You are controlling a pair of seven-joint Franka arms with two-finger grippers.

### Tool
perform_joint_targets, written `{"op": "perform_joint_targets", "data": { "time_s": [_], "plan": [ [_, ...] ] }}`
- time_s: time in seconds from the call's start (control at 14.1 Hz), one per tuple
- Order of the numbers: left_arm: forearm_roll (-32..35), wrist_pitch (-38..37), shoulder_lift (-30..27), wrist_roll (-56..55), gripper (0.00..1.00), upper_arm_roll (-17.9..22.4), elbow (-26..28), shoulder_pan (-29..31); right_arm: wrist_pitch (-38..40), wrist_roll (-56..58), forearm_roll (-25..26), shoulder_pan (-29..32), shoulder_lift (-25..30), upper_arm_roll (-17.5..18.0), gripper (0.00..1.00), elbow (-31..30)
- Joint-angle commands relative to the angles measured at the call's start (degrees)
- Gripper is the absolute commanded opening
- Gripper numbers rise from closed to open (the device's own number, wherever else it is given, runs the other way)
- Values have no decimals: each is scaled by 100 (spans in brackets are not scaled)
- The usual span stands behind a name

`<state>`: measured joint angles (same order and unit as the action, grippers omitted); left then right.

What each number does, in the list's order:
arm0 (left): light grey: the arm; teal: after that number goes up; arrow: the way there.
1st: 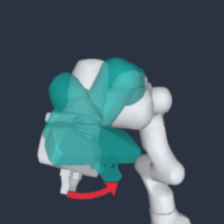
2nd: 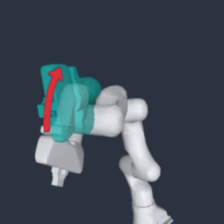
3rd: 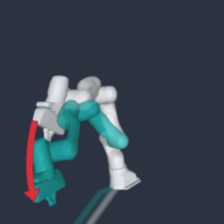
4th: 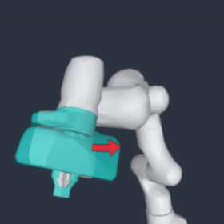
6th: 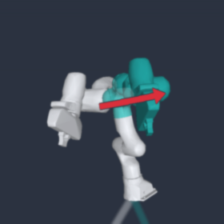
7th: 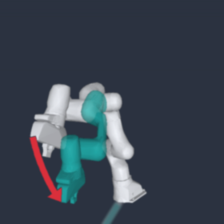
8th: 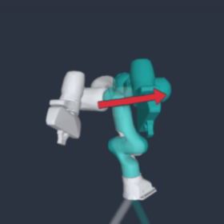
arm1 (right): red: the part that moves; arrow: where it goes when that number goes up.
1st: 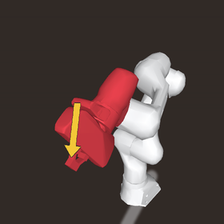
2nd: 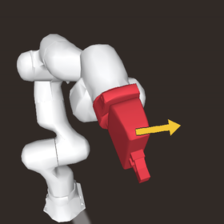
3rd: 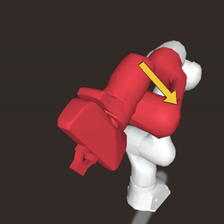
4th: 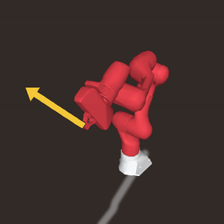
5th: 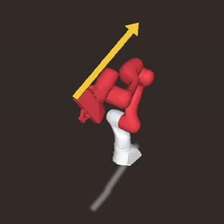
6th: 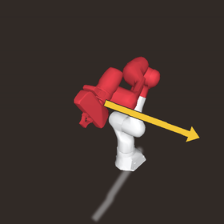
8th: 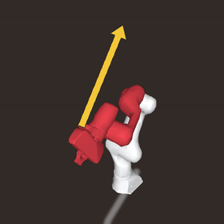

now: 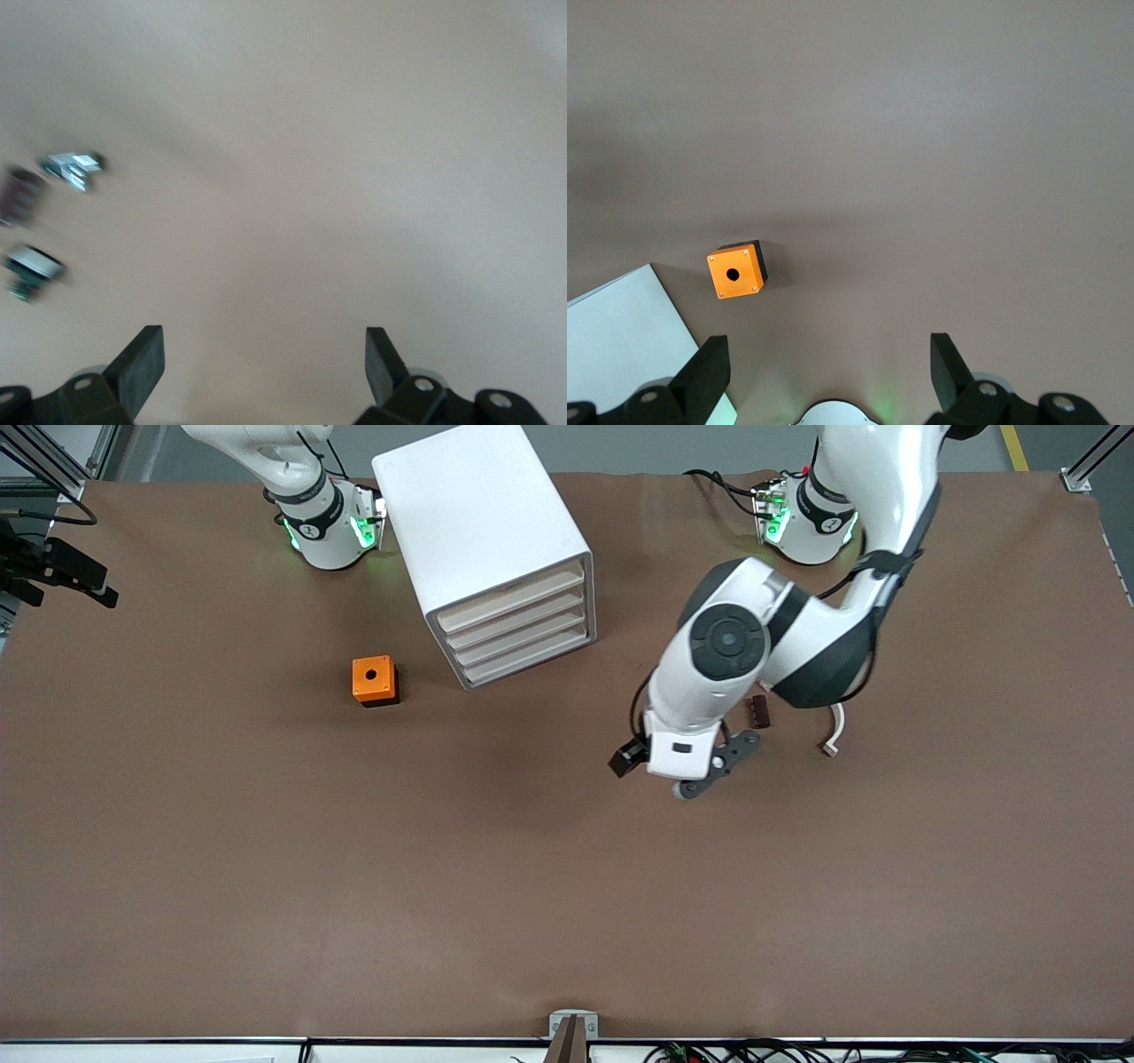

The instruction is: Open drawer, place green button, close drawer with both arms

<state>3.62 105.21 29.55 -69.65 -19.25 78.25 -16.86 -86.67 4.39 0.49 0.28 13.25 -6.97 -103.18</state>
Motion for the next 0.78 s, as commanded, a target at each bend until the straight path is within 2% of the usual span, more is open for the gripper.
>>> {"op": "perform_joint_targets", "data": {
  "time_s": [0.0, 0.28, 0.5, 0.57, 0.64, 0.71],
  "plan": [
    [94, -587, -440, 714, 100, -70, 208, 550, -8, 18, 21, -107, 178, -103, 100, -141],
    [42, -1686, -1011, 2627, 100, -88, 312, 1323, -7, 18, 12, -72, 213, -59, 100, -159],
    [-98, -1749, -1819, 4192, 100, -97, 1058, 2193, -25, 18, -23, -2, 195, -67, 100, -124],
    [-177, -1749, -2152, 4710, 100, -53, 1304, 2317, -43, 18, -32, -19, 178, -76, 100, -98],
    [-213, -1749, -2477, 5281, 100, 156, 1594, 2336, -60, 18, -32, -28, 178, -76, 100, -89],
    [-265, -1749, -2794, 5765, 100, 698, 1849, 2154, -78, 18, -32, -28, 160, -76, 100, -80]
  ]
}}
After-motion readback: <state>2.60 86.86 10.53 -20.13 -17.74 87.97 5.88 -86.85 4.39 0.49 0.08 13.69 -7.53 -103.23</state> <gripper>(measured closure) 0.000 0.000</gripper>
